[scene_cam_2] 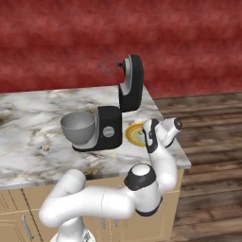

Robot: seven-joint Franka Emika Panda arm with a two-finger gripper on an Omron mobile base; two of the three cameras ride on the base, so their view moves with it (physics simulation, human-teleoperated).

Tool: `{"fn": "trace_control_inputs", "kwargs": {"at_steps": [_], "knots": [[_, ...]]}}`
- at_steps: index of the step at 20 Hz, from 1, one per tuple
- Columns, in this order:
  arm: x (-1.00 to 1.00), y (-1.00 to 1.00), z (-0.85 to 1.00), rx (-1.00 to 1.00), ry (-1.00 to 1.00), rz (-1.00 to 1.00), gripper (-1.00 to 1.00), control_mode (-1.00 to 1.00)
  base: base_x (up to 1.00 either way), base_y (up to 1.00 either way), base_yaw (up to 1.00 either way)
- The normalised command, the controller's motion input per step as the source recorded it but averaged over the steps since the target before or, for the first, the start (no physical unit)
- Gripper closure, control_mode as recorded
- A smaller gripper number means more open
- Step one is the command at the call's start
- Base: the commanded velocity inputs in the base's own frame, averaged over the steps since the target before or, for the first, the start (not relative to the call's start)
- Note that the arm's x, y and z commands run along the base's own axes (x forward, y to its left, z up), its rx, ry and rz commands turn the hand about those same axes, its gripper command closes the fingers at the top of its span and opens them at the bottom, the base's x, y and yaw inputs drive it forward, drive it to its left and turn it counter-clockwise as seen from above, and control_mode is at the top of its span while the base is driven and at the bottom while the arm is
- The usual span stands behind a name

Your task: Add butter and sugar cubes to the stand mixer bowl and then turn on the stand mixer to begin making frosting.

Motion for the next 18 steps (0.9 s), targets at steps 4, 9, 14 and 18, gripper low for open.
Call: {"fn": "trace_control_inputs", "kwargs": {"at_steps": [4,9,14,18], "knots": [[0.01,0.00,-0.26,-0.03,0.05,0.01,-1.00,-1.00,0.00,0.00,0.00],[0.00,0.00,-0.30,-0.04,0.02,0.01,-1.00,-1.00,0.00,0.00,0.00],[0.00,0.00,-0.56,-0.08,0.01,0.01,-1.00,-1.00,0.00,0.00,0.00],[0.00,0.01,-0.84,-0.14,0.11,0.00,1.00,-1.00,0.00,0.00,0.00]]}}
